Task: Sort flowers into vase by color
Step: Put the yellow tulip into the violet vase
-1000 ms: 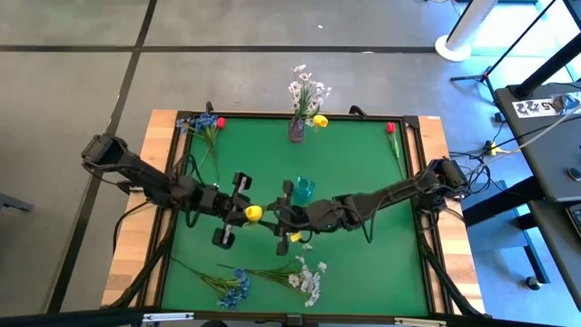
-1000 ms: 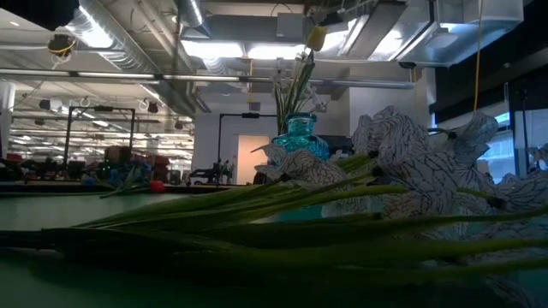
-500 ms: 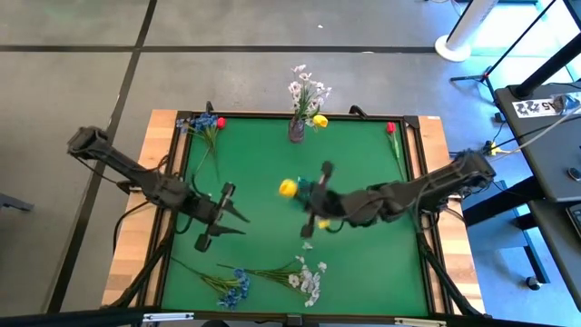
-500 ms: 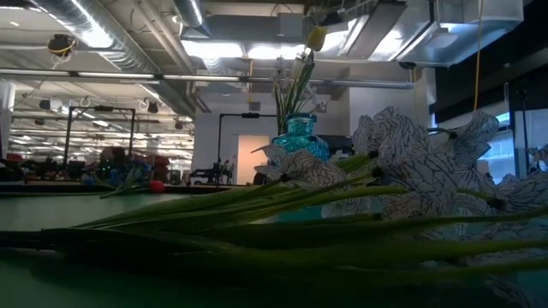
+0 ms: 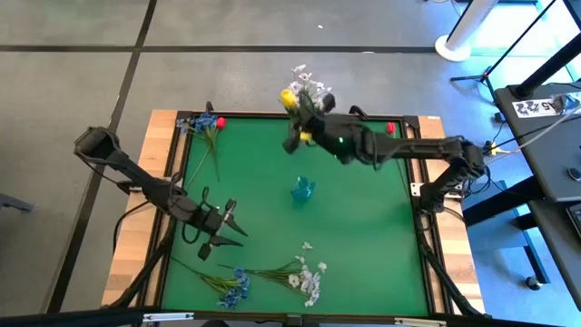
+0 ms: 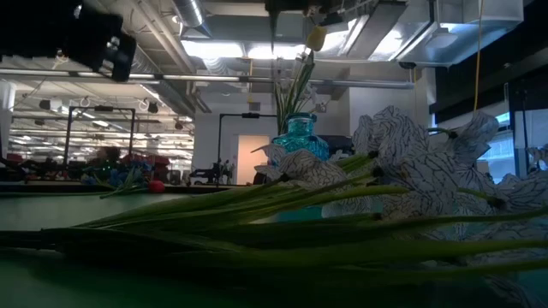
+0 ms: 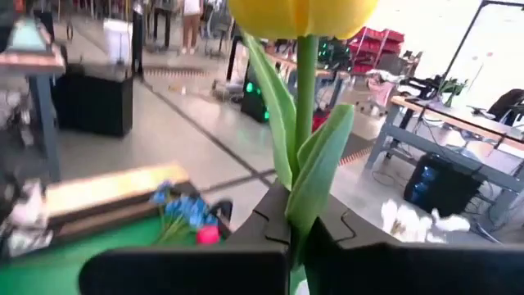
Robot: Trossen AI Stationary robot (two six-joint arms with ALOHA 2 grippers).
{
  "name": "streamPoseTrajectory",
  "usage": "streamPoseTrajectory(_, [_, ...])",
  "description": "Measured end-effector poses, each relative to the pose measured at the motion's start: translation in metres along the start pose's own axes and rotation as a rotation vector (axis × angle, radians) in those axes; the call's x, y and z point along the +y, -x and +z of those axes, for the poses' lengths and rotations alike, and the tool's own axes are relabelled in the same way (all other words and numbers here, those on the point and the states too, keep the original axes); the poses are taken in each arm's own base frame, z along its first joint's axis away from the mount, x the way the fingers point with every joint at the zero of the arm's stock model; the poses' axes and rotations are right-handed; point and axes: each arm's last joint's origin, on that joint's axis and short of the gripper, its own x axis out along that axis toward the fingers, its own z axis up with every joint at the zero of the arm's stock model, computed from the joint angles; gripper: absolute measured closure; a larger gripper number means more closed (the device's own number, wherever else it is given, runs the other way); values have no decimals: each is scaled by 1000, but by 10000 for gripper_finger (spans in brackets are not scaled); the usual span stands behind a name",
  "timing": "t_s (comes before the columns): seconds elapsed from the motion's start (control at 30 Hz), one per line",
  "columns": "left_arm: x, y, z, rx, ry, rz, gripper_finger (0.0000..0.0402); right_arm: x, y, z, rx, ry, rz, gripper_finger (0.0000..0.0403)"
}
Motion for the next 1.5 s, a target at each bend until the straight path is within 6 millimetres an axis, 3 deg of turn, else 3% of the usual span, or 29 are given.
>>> streamPoseTrajectory(0.17, [0, -2, -15, 26, -9, 13, 264, -16, -35, -19, -14, -26, -48, 399])
streamPoseTrajectory(0.37, [1, -6, -7, -12, -13, 50, 264, -31, -53, -34, 32, -37, -106, 396])
streamPoseTrajectory(0.57, [4, -6, 2, -99, -66, 69, 264, -38, -55, -33, 29, -39, -138, 398])
streamPoseTrajectory(1.03, [5, -6, 0, -75, -55, 84, 264, -38, -52, -34, 41, -100, -196, 394])
streamPoseTrajectory(1.3, [5, -6, 0, -80, -54, 84, 264, -43, -34, -16, 26, -144, -171, 398])
streamPoseTrajectory(1.5, [5, -6, 1, -93, -54, 84, 264, -43, -35, -18, 38, -169, -179, 394])
